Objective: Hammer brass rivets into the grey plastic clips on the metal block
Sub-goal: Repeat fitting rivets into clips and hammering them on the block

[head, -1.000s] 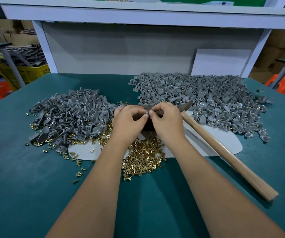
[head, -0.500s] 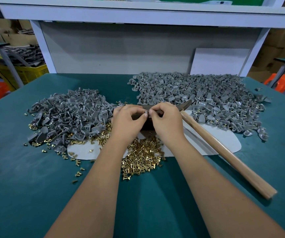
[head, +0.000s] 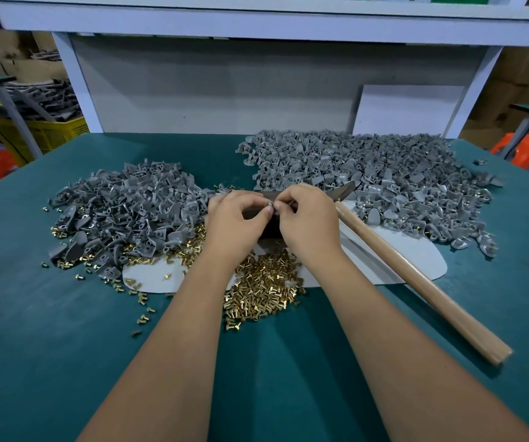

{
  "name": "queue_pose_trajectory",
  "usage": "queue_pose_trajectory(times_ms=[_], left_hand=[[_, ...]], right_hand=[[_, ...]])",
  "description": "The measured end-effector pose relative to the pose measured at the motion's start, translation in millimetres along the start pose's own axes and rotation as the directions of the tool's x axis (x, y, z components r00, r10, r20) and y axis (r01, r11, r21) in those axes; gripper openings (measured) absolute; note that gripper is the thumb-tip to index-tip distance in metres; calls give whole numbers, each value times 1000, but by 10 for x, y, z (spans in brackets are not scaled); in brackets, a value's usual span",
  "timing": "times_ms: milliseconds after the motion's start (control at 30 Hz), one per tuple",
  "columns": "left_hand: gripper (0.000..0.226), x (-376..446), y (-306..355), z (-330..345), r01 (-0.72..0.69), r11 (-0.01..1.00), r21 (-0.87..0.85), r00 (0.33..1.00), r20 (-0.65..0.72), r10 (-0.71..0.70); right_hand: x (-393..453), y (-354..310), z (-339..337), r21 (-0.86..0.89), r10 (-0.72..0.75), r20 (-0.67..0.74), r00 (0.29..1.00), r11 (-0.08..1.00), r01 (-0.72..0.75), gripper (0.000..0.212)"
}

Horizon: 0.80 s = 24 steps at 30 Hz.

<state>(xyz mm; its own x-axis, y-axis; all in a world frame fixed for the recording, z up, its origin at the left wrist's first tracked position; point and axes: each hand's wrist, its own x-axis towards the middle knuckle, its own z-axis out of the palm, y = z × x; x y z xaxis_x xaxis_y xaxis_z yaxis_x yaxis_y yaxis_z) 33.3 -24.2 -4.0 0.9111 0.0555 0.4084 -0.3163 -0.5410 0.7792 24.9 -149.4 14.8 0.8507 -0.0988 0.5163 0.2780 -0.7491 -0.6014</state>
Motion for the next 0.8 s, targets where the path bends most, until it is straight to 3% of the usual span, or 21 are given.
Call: queue_pose_trajectory(times_ms=[167,300,533,700,800], left_hand=[[9,13,6,6,-14,1000,-8,1000,-7,14],[10,3,11,2,-13,1000,1,1000,-15,13],[10,-19,25,-1,-30,1000,2,999,-22,30],[12,-22,-2,7,12,1000,-18,1000,-20,-12],[13,-19,0,5,23,999,-43,1000,-7,-23]], right_hand=[[70,-46,-38,-42,100,80,992,994,-97,20],[68,-44,-48,62,157,93,983,985,-163,21],[-41,31,-51,129,62,58,996,989,-69,12],[-81,67,-77,335,138,42,990,931,-144,33],[-69,64,-62,349,159,24,987,924,-158,31]])
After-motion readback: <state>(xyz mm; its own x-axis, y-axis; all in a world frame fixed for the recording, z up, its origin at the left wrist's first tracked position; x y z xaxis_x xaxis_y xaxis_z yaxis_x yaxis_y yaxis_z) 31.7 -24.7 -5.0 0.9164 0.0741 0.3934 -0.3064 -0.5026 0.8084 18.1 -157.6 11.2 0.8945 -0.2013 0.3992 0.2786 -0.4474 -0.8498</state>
